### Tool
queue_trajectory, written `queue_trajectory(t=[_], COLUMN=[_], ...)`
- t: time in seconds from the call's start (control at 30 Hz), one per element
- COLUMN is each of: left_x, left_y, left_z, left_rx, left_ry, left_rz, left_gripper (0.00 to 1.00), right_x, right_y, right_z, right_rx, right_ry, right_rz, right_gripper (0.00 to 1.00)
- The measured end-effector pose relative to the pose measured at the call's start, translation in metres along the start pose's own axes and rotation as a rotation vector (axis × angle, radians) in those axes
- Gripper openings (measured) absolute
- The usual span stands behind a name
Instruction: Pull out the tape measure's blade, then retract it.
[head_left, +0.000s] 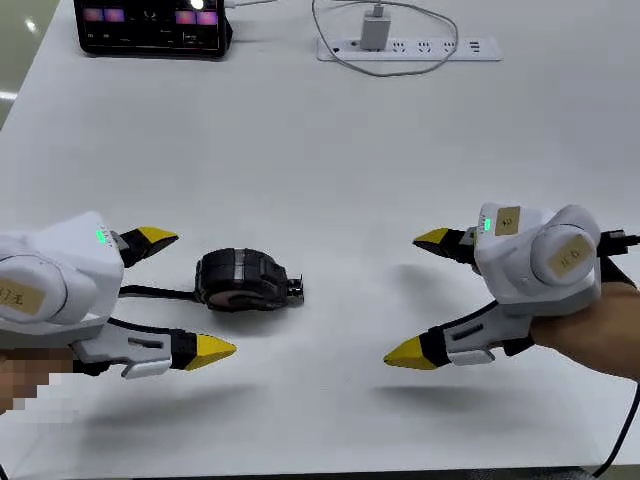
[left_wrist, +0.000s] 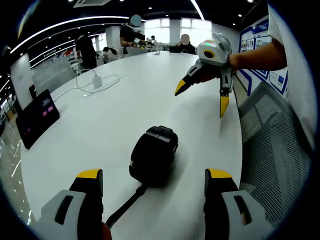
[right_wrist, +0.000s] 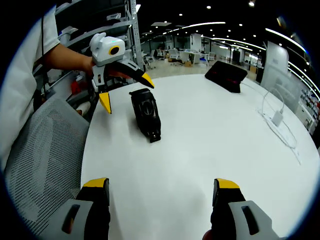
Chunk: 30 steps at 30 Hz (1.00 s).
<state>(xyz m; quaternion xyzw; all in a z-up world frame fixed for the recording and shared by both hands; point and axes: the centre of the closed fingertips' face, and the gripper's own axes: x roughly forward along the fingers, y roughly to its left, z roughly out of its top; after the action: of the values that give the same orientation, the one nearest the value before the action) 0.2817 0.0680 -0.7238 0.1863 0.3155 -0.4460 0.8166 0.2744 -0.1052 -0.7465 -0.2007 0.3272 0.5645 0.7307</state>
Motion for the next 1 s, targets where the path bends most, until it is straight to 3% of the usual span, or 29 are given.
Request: queue_trajectory(t=[0.43,0.73,1.0], left_x=[0.010,0.016,0.022], left_y=[-0.001,0.002,-0.003], left_z=[-0.004,-0.005,-0.006], left_rx=[0.039,0.084,0.103], left_ry=[0.036,0.065,0.090], left_rz=[-0.048,-0.057,-0.095], left_gripper=[0.73,0.61,0.50], right_x=[0.009,0.012,0.013], right_y=[0.000,0.004,0.005], right_z=[0.005,0.004,0.005], right_rx=[-0.020,-0.045,-0.044], right_ry=[0.012,0.024,0.019], right_rz=[0.011,0.001,0.003], right_gripper=[0.83,0.79,0.77])
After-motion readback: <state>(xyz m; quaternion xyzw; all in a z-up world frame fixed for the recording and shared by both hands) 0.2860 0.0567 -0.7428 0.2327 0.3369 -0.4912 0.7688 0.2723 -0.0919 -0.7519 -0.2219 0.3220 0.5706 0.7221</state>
